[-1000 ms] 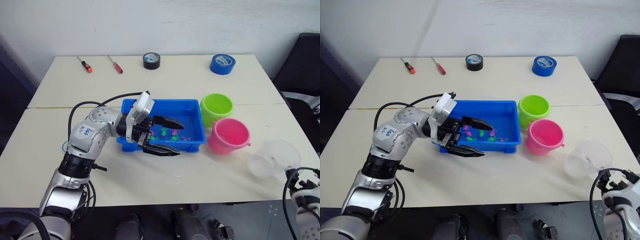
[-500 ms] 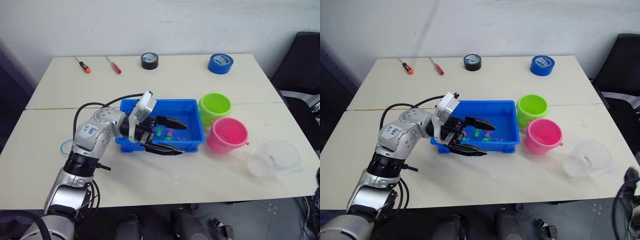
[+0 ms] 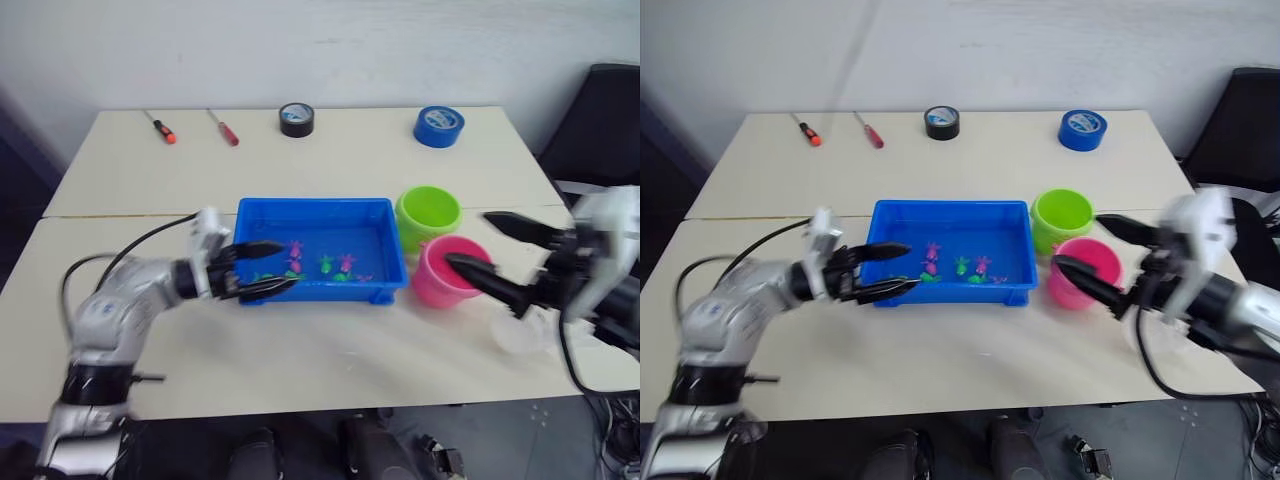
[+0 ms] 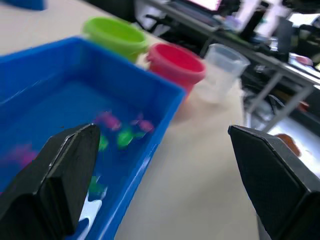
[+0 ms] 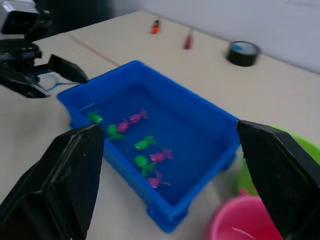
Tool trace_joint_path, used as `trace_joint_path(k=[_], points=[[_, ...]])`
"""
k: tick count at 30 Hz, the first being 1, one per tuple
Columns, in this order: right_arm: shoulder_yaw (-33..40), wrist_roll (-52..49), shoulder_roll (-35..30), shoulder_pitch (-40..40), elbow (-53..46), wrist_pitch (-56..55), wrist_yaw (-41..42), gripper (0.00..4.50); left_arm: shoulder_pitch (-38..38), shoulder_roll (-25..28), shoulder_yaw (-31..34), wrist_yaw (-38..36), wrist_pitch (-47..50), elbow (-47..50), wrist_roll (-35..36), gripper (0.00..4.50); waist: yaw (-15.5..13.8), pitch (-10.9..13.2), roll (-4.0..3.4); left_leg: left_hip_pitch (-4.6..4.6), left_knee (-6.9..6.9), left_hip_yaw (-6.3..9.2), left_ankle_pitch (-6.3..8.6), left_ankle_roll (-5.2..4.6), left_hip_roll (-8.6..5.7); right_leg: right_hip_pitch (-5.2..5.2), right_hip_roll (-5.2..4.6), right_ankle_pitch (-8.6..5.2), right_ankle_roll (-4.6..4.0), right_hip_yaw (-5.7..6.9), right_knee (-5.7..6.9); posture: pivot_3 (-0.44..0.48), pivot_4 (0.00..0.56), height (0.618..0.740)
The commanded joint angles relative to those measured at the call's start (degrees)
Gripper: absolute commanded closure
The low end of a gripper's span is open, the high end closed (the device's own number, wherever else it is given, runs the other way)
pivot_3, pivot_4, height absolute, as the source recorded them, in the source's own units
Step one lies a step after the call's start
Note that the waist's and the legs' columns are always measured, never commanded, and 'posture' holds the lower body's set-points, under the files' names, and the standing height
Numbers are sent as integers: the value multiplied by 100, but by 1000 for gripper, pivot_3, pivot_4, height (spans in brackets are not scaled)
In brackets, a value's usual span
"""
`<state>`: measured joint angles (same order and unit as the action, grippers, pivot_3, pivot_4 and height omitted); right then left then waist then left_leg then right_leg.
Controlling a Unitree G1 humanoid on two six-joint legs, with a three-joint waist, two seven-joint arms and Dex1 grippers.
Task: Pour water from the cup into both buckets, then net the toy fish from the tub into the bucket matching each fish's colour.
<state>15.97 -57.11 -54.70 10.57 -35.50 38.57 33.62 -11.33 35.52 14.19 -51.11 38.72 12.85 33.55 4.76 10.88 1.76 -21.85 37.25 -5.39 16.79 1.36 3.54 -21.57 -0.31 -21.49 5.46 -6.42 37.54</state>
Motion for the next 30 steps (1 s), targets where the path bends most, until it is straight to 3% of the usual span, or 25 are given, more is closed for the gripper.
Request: trace_joint_path(k=[1,7,11,14,18,22,26,30], points=[[-837,589,290,527,356,-303,596,63,1158,57,1124,507,-36,704,64,0,-3,-3,5,-8,0,5,2,-3,0,-2,-6,-1,-1,7,-3,0,150,740],[-1517,1145,796,1101,894,-513,1225,63,3547,-235,2558,619,-586,1036,-96,0,-52,-7,20,-32,17,24,20,-32,-10,0,-38,-2,-5,38,-15,0,150,740],[-1658,1409,986,1229,1063,-586,1455,63,4082,-189,2962,552,-1053,564,-296,0,-84,-9,22,-29,14,36,42,-65,-13,6,-41,-7,-19,55,-17,0,150,740],[-1702,1574,1078,1252,1100,-635,1549,63,4039,173,2967,369,-1176,205,-389,0,-84,-10,25,-26,4,43,42,-62,-13,5,-40,-12,-36,65,-13,0,150,740],[-1680,1709,1186,1177,999,-610,1505,63,3205,1151,2433,-79,-1175,-580,-547,0,-122,-10,24,-28,-1,59,38,-53,-13,3,-41,-16,-46,81,-7,0,150,740],[-1560,1828,1204,992,765,-567,1368,63,1532,2001,1249,-506,-1340,-1866,-1024,0,-147,-9,21,-31,-6,68,33,-44,-13,-1,-46,-20,-59,102,-2,0,150,740],[-1355,1863,1189,619,357,-483,1122,63,-456,2182,-406,-847,-1622,-3195,-2008,0,-153,-9,20,-39,-10,68,35,-38,-17,-13,-59,-21,-63,129,16,0,150,740],[-1228,1885,1195,298,-37,-378,830,63,-2192,1885,-1546,-820,-2257,-4976,-3049,0,-131,-11,25,-55,9,52,17,-6,-17,-41,-44,-22,-64,123,38,0,150,740]])
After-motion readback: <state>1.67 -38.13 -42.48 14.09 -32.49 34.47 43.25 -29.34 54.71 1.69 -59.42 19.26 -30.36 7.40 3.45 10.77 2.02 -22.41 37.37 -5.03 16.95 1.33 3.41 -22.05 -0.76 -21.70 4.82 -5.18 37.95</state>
